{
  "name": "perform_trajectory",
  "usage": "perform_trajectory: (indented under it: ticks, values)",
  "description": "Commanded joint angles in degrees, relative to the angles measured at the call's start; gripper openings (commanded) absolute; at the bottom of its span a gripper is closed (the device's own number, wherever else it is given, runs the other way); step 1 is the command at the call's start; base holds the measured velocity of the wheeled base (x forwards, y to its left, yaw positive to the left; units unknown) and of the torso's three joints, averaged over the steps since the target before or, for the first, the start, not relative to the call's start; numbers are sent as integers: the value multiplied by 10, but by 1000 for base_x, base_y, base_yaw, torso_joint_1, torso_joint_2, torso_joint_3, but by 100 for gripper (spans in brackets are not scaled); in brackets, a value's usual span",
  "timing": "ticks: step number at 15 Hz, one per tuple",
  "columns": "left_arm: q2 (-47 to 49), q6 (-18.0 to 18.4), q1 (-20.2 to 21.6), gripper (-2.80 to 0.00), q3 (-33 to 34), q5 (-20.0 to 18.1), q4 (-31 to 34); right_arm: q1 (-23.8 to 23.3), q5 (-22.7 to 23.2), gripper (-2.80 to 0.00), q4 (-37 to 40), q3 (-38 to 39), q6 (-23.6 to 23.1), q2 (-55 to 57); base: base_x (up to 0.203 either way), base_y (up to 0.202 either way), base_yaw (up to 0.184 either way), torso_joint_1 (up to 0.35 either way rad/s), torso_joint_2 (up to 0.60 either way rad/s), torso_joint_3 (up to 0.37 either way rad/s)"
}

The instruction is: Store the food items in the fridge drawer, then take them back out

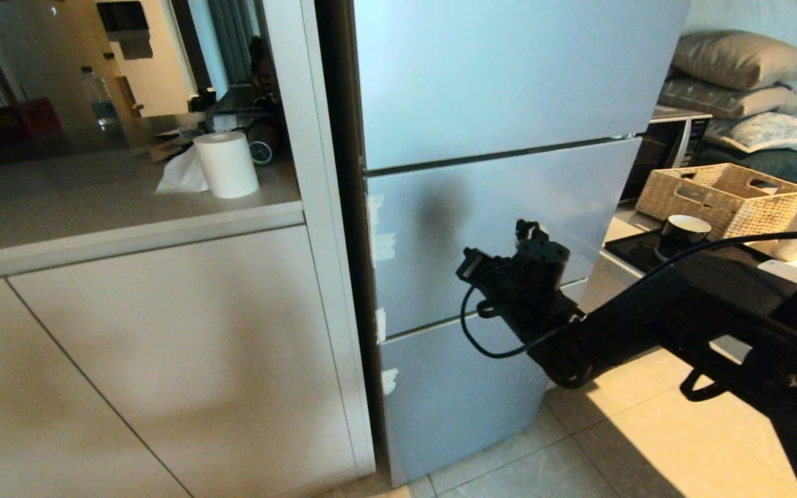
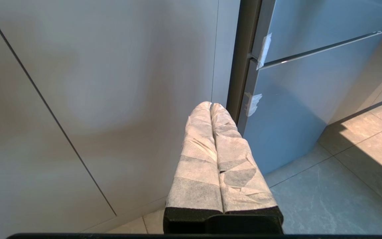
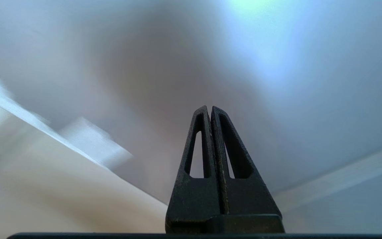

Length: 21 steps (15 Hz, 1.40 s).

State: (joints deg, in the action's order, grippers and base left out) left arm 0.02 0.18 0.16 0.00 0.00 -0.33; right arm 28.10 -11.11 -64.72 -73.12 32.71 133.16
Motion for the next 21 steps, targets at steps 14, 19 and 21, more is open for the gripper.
perform_trajectory:
  ticks: [14,19,21]
  values:
    - [-1,0,0,-280,1,0,0,-186,115,-280,526,714,-273,-1150,0,0,0,0,0,0]
    - [-1,0,0,-280,1,0,0,-210,102,-280,655,729,-363,-1173,0,0,0,0,0,0]
    - [-2,0,0,-280,1,0,0,-230,102,-280,651,730,-355,-1174,0,0,0,0,0,0]
